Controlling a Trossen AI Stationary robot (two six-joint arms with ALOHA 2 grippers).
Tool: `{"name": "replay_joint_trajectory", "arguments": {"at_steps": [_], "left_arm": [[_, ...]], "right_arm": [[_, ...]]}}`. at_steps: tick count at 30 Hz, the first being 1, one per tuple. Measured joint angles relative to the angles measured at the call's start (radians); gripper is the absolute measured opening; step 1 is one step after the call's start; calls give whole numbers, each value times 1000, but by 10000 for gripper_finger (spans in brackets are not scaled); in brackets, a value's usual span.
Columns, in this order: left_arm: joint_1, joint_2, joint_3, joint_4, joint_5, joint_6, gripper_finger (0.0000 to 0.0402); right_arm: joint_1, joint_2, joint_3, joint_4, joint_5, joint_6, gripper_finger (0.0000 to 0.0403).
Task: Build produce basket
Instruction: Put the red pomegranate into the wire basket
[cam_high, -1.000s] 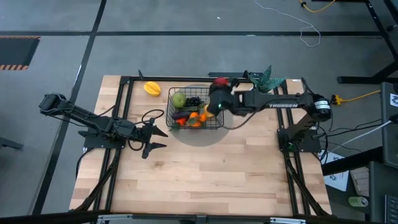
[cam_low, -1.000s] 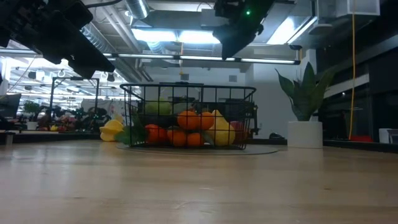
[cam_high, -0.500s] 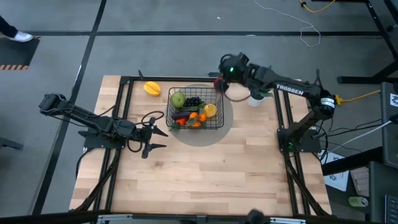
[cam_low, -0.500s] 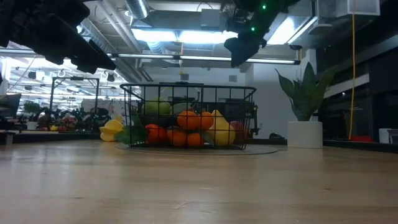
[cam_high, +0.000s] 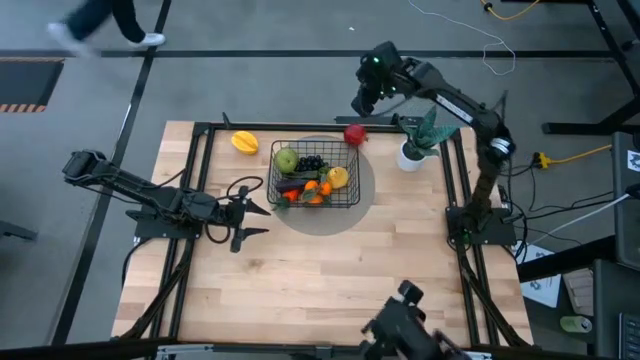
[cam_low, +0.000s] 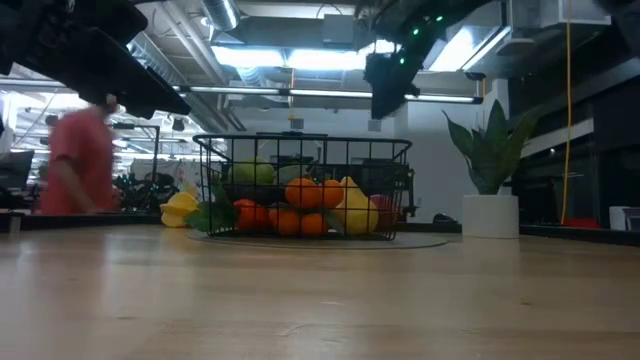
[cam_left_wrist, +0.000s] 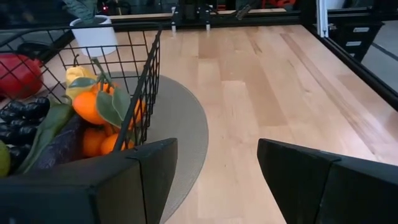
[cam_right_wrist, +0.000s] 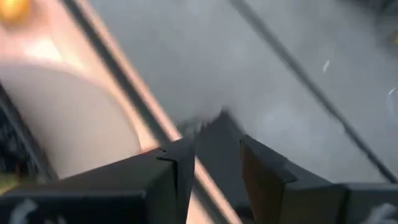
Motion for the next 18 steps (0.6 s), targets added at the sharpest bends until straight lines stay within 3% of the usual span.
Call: {"name": "replay_joint_trajectory", "arguments": {"at_steps": [6,11,18], "left_arm": [[0,0,0,0,-1,-22,213],[0,0,0,0,-2,-22,213],[0,0,0,0,-2,-21,213]], "right_arm": [[-52,198,224,-315,-13,-51,116],[-79,271,235,-435,-30,-61,116],[-102,282,165,-430,-290,-93,116]]}}
